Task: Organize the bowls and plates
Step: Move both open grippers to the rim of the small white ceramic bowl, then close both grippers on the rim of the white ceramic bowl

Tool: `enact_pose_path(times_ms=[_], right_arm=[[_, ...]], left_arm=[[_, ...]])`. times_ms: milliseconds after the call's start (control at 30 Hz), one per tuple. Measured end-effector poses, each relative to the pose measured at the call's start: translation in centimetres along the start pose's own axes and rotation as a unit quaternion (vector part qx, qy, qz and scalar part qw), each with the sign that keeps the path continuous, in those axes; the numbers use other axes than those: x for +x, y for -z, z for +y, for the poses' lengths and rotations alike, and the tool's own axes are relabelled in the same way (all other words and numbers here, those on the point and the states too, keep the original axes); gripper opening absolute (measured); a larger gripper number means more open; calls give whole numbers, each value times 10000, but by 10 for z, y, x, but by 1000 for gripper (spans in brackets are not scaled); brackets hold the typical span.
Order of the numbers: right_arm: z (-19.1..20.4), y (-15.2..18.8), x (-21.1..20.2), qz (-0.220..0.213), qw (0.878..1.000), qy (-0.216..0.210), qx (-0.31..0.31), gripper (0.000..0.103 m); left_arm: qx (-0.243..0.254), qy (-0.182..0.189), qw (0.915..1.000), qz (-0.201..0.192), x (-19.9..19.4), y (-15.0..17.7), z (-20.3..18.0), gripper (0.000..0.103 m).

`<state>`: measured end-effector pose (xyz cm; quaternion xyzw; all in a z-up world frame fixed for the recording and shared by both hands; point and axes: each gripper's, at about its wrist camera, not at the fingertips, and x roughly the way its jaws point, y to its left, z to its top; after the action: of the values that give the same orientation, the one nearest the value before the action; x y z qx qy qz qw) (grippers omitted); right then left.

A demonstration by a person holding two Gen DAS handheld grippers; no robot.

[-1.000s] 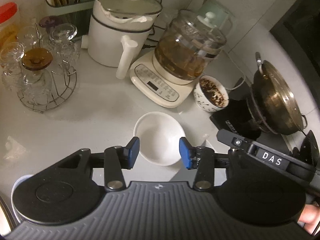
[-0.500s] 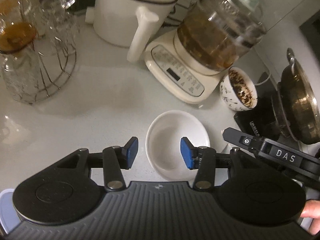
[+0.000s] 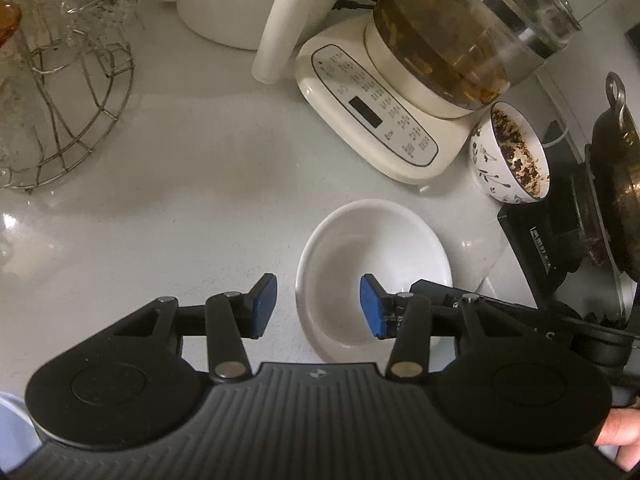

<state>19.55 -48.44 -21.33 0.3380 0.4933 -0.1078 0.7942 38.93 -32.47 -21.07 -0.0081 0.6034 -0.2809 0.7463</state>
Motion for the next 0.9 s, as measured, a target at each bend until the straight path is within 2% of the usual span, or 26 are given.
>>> enact_pose_path(times_ms=[133, 300, 400, 600, 900], right_arm=[[-2, 0, 4, 43, 10000, -32, 56, 31], [2, -2, 3, 30, 10000, 45, -73, 26], [2, -2, 6, 91, 9999, 112, -95, 20], [-2, 2, 5, 86, 9999, 46, 68, 9], [4, 8, -15, -219, 9997, 20, -71, 9]], left_arm=[[94, 14, 9999, 57, 3, -3, -2, 41], [246, -46, 9996, 128, 7, -3, -6, 40], [255, -44, 9994, 247, 12, -1, -6, 35], [283, 23, 9992, 290, 10, -1, -7, 31], [449, 104, 9988, 164, -6, -1, -11, 31]])
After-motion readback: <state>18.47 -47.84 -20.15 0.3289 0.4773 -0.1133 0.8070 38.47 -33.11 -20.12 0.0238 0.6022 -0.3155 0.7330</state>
